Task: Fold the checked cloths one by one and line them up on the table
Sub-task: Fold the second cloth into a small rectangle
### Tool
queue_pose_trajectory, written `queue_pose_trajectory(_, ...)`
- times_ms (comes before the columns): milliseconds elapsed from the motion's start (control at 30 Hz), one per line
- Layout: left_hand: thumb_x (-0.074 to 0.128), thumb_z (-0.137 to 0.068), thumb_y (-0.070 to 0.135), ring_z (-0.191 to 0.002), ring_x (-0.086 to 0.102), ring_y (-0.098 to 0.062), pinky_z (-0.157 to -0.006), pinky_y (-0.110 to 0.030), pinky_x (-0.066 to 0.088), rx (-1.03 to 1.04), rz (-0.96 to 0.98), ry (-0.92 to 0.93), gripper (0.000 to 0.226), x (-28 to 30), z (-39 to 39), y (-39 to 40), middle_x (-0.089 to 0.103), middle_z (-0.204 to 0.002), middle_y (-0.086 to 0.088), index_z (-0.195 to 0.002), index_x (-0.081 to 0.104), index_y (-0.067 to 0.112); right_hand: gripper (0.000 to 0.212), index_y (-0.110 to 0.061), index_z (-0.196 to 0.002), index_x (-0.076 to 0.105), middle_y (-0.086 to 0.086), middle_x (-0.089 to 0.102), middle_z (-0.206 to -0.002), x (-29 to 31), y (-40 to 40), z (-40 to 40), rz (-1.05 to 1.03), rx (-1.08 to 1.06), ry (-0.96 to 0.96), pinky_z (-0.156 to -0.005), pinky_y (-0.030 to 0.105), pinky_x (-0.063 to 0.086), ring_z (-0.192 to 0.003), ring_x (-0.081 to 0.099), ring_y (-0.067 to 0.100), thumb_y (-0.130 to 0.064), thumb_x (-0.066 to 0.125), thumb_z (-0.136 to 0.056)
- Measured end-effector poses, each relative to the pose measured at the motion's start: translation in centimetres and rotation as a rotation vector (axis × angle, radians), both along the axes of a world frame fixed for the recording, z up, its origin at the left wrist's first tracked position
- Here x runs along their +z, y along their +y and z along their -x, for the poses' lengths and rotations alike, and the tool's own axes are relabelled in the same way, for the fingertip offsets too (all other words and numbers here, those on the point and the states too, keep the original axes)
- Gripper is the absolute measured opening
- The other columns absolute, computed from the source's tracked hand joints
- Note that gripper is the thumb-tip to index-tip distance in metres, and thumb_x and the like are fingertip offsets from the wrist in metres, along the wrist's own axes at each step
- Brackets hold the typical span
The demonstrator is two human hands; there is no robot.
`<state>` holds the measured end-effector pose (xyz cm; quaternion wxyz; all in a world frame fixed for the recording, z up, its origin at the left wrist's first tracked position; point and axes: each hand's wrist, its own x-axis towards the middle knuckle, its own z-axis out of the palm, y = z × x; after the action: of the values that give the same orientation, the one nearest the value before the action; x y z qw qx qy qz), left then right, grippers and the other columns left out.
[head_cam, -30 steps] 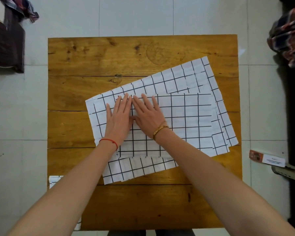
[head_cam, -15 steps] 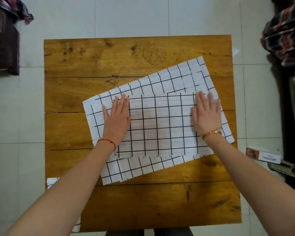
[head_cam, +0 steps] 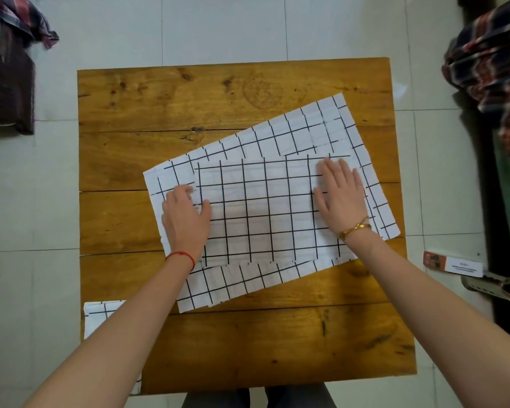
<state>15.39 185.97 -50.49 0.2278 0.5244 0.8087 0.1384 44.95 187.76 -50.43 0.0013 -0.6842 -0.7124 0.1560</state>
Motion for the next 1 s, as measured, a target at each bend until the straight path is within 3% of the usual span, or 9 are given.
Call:
queue_pose_trajectory(167,0.067,-0.082,0.042,-0.090,0.060,-0.025,-0.078,-0.047,0.054,0.198,0.158,-0.123,0.038,-0.2,0.4,-2.5,0.061,-0.094,-0.007,-0.103,0.057,0.012,0.052,-0.009,-0.136,0.045,0.009,0.048,-0.138,-0.1,-2.2,3.1,-0.046,0.201,0.044,-0.111,0.046,0.030,-0.134,0.037,0.031,-0.022,0.058,-0.087)
queue_pose_trajectory(433,0.067,-0.084,0.039,-0.100,0.060,-0.026,-0.088,-0.045,0.052,0.282,0.250,-0.221,0.038,0.7,-0.6,-2.4,0.064,-0.104,-0.008,-0.105,0.062,0.008,0.062,-0.011,-0.137,0.044,0.009,0.047,-0.139,-1.0,-3.8,5.4,0.070,0.272,-0.025,-0.106,0.045,0.038,-0.129,0.041,0.032,-0.020,0.066,-0.081)
queue_pose_trajectory(533,0.068,-0.085,0.031,-0.102,0.059,-0.026,-0.087,-0.036,0.050,0.358,0.236,-0.339,0.036,1.2,-0.8,-2.2,0.060,-0.102,-0.005,-0.109,0.057,0.006,0.061,-0.011,-0.138,0.042,0.008,0.045,-0.141,-0.9,-3.9,5.6,0.077,0.252,-0.019,-0.107,0.045,0.036,-0.131,0.039,0.032,-0.021,0.065,-0.082)
queue_pose_trajectory(667,0.068,-0.087,0.027,-0.111,0.050,-0.016,-0.087,-0.025,0.041,0.374,0.271,-0.522,0.052,2.0,-0.1,-2.3,0.053,-0.130,-0.009,-0.131,0.047,0.009,0.062,-0.011,-0.139,0.042,0.009,0.045,-0.141,-0.8,-3.9,6.0,0.069,0.256,-0.017,-0.108,0.045,0.035,-0.132,0.038,0.032,-0.023,0.065,-0.082)
queue_pose_trajectory(767,0.066,-0.090,0.025,-0.134,0.040,-0.021,-0.100,-0.029,0.037,0.358,0.306,-0.687,0.065,3.1,1.1,-2.3,0.038,-0.150,-0.011,-0.146,0.035,0.012,0.063,-0.010,-0.138,0.043,0.009,0.045,-0.141,-0.7,-4.2,6.9,0.061,0.276,-0.024,-0.108,0.046,0.035,-0.132,0.037,0.033,-0.025,0.066,-0.081)
queue_pose_trajectory(1000,0.063,-0.092,0.026,-0.143,0.025,-0.020,-0.109,-0.035,0.030,0.171,0.269,-0.744,0.077,6.4,4.5,-3.1,0.024,-0.158,-0.007,-0.153,0.017,0.016,0.066,-0.012,-0.137,0.042,0.010,0.044,-0.140,-0.8,-4.9,11.3,0.067,0.345,-0.024,-0.108,0.048,0.035,-0.131,0.036,0.035,-0.032,0.068,-0.079)
